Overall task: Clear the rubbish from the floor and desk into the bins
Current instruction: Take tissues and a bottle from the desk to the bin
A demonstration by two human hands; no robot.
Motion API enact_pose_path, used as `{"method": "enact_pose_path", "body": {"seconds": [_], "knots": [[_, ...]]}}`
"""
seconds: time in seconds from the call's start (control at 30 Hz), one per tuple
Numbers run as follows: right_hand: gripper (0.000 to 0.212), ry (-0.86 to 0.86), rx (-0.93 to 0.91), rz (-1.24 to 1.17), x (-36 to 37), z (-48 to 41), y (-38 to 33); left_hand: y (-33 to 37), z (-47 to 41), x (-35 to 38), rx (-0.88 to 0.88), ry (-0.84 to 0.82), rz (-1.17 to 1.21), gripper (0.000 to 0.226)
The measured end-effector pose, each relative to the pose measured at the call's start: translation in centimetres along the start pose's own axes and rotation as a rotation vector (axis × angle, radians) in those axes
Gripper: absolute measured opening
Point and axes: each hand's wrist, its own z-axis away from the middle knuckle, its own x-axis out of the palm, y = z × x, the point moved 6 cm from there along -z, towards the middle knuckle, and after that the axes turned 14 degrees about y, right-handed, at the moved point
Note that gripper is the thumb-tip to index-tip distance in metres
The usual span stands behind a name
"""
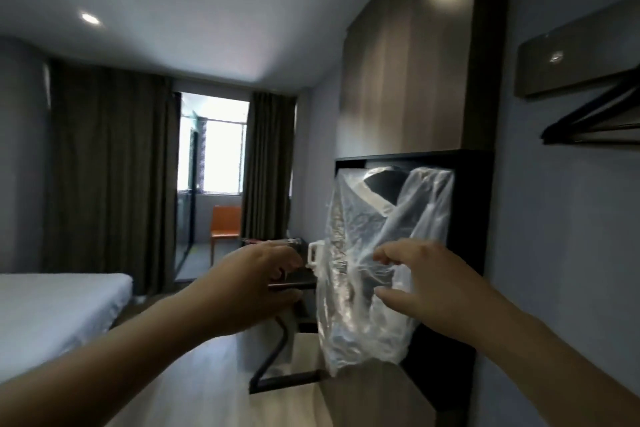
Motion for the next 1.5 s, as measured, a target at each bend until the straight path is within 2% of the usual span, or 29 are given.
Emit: {"method": "enact_pose_path", "body": {"seconds": [0.2, 0.37, 0.97, 1.27, 1.5], "knots": [[0.043, -0.052, -0.135, -0.075, 7.9, -5.6, -5.3, -9.5, 1.9, -1.4, -0.130, 0.023, -0.074, 0.038], [0.044, -0.093, -0.197, -0.091, 14.2, -9.3, -6.1, -14.6, 1.7, -0.1, -0.190, 0.022, -0.088, 0.038], [0.045, -0.154, -0.177, -0.105, 38.2, -28.7, 5.7, -36.0, -15.7, 16.8, -0.224, -0.035, -0.122, 0.037], [0.040, -0.235, -0.157, -0.067, 51.9, -37.0, 7.9, -49.2, -21.7, 25.5, -0.237, -0.081, -0.098, 0.036], [0.041, -0.246, -0.134, -0.048, 62.8, -46.5, 7.1, -62.6, -27.9, 29.5, -0.238, -0.082, -0.049, 0.037]]}}
